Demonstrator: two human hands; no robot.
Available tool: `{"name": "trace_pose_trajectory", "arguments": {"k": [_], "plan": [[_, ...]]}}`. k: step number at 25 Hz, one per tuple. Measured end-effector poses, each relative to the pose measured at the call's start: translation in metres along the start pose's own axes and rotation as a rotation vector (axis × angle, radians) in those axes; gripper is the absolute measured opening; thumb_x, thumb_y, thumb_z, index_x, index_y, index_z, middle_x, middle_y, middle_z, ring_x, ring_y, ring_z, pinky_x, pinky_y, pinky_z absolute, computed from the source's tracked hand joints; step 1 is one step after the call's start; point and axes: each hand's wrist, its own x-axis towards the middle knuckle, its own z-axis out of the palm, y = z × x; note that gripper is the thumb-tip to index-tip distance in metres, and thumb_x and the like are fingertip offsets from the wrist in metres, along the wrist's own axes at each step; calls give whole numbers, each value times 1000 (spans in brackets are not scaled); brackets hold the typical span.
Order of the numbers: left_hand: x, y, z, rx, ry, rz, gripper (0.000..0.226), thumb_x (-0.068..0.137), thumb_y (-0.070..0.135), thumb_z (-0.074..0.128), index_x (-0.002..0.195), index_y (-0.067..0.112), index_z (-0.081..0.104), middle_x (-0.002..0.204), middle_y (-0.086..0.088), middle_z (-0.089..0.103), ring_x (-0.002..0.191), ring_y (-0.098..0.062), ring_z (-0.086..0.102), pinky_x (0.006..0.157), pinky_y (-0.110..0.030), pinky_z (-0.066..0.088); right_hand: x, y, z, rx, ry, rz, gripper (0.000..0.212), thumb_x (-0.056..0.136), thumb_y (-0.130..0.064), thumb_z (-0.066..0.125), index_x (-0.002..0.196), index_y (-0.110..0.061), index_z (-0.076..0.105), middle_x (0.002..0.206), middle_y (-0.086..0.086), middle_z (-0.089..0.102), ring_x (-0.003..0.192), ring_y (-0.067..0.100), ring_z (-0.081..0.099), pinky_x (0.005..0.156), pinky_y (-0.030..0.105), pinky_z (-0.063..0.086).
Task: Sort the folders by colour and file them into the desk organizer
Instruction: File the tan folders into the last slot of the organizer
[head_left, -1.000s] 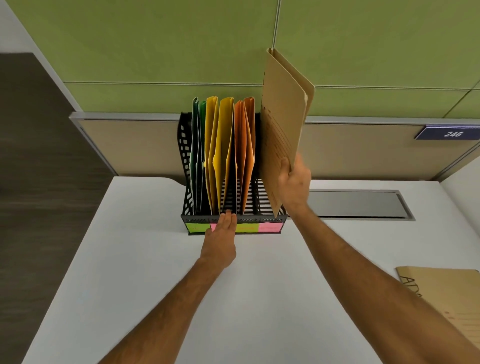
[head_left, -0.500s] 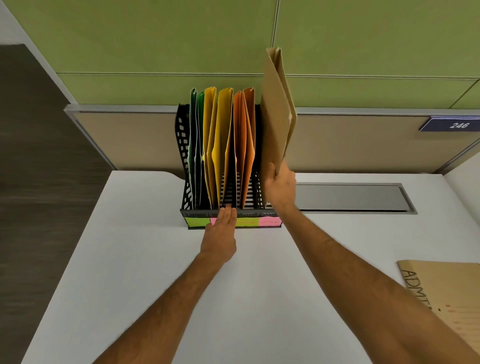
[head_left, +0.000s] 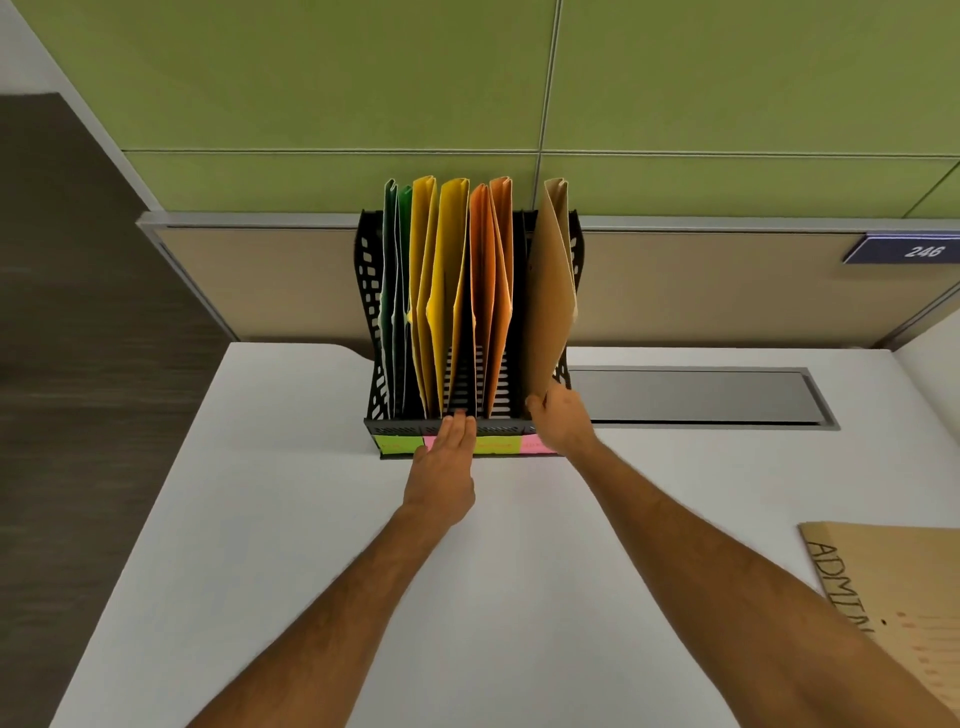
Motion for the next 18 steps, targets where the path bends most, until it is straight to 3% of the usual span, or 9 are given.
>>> {"name": "trace_pose_trajectory", "arguments": {"k": [3,5,7,13,18], "plan": [[-4,1,-6,25,-15,8,90,94,15,63,161,15,2,169,-5,3,156,-24,4,124,-45,22,-38,15,-3,91,-59,-88,32,102,-16,50,133,-11,55,121,10,66,105,24,63,94,43,54],[-10,0,-10,34,-49,-2,93,94,15,64,161,15,-1,170,-5,-3,156,-24,1,125,-44,16,-70,31,-6,52,-56,-97,49,102,-20,52,149,-12,44,142,13,56,128,28,54,108,42,46],[-25,4,-12,12,-71,-9,95,94,16,64,161,15,-4,169,-5,-9,156,-24,0,124,-43,13,-108,50,-11,55,-57,-70,54,102,-22,54,153,-15,39,152,9,49,139,28,46,114,43,40],[-113,47,2,-158,-53,27,84,99,21,54,161,17,-2,170,-1,-3,156,-19,0,126,-39,7,-228,114,-26,63,-7,-35,53,101,-18,56,152,-14,40,156,3,43,146,20,39,119,28,27],[-188,106,20,-239,-70,87,80,103,27,51,161,19,-4,169,1,-5,156,-16,-4,126,-38,2,-309,148,-29,23,5,-40,56,102,-22,55,154,-19,35,159,1,39,151,20,29,122,35,25]]}}
